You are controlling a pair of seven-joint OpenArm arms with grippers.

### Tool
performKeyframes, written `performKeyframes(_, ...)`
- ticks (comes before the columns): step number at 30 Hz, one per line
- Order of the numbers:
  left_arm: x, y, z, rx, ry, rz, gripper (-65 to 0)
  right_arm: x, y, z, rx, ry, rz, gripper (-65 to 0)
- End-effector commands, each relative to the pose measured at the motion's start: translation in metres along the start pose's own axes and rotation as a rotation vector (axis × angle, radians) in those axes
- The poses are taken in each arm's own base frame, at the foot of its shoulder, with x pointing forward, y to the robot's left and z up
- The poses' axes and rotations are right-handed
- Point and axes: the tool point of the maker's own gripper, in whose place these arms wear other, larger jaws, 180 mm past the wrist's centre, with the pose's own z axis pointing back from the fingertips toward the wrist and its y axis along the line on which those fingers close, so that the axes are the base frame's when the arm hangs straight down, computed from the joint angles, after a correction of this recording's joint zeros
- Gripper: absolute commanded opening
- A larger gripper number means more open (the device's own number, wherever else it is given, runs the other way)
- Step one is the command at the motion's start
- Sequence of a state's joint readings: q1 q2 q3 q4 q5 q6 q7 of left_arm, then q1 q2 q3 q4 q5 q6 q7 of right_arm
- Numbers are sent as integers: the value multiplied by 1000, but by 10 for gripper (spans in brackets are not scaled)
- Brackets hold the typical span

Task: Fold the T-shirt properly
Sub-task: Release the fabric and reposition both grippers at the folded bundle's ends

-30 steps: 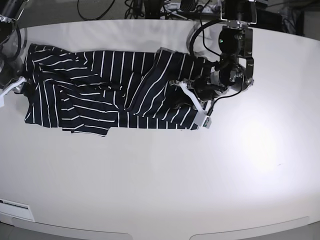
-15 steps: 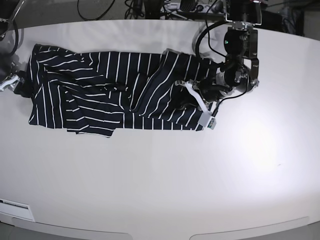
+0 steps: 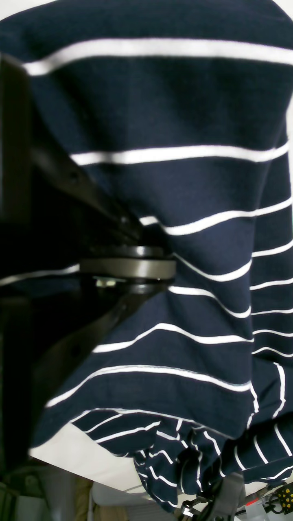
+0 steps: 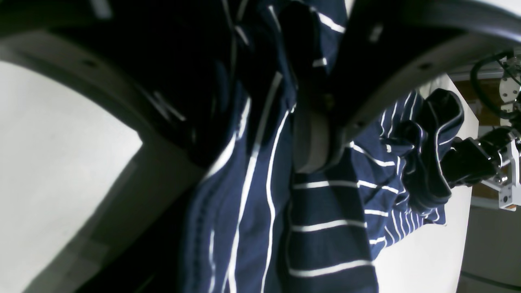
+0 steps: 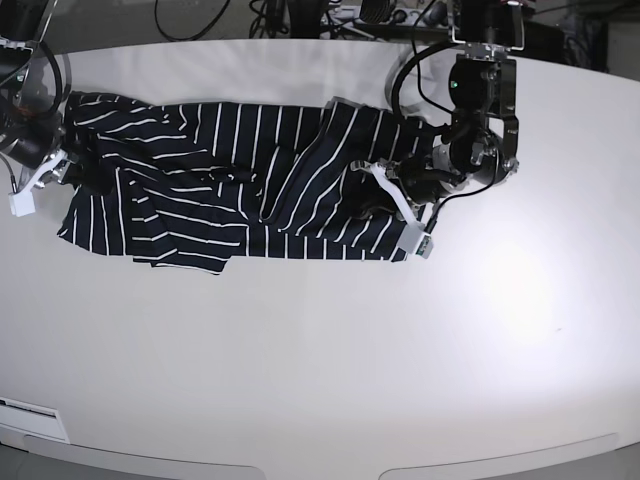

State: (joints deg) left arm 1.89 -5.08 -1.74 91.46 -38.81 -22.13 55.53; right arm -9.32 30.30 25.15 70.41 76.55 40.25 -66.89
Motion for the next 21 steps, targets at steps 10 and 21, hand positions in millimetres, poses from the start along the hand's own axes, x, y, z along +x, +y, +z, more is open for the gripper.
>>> performKeyframes(10, 35, -56, 17, -348, -151, -27, -650, 30, -1, 5, -35, 6, 77, -650)
performKeyframes(21, 104, -58, 56, -463, -362, -68, -650, 73, -32, 28, -254, 32, 206, -650)
